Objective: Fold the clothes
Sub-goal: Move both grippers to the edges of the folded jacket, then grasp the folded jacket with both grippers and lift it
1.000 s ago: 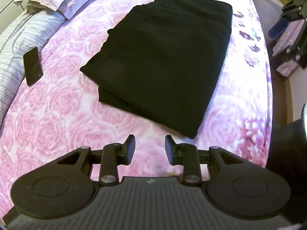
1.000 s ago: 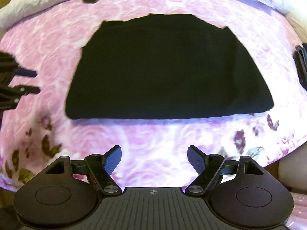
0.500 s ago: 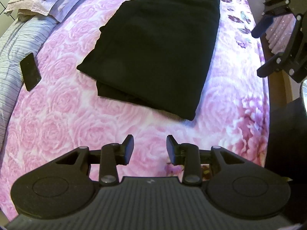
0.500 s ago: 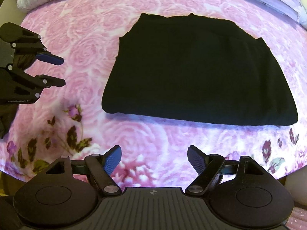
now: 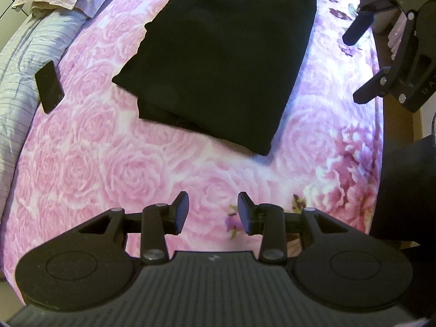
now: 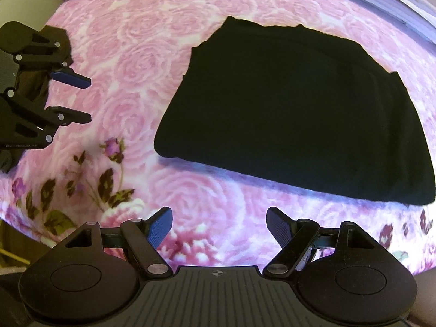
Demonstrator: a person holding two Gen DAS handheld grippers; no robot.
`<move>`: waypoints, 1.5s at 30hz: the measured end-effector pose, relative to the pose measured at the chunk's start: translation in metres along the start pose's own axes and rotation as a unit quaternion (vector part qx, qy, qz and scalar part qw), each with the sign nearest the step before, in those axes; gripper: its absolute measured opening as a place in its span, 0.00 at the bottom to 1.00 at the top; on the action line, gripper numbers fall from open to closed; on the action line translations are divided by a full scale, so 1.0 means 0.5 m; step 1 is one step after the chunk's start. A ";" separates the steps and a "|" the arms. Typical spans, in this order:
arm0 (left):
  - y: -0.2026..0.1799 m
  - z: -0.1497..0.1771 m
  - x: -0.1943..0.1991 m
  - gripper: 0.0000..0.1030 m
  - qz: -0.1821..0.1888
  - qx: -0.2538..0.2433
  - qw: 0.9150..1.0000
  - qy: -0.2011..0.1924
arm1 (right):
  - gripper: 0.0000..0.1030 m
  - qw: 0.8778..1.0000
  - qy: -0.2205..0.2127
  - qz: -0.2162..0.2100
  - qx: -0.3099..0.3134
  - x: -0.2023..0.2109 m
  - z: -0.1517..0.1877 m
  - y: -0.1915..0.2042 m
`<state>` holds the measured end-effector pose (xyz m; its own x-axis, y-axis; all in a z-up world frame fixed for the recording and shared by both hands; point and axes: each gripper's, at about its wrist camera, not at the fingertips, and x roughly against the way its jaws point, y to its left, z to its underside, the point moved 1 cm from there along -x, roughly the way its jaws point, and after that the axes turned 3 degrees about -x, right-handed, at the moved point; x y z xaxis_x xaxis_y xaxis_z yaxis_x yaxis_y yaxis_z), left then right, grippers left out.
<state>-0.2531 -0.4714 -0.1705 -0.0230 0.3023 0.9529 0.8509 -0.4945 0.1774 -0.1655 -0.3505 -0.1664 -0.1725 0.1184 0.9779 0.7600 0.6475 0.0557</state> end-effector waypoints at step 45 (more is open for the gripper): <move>0.156 -0.003 -0.354 0.61 -0.129 -0.514 0.819 -0.220 | 0.21 0.951 -0.162 0.149 0.217 -0.188 -0.074 0.126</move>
<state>-0.1835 -0.5645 -0.3249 0.2519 0.6570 0.7105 -0.0489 -0.7246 0.6874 -0.0783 -0.3486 -0.2472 -0.2265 0.5257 0.8200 0.4877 0.7899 -0.3717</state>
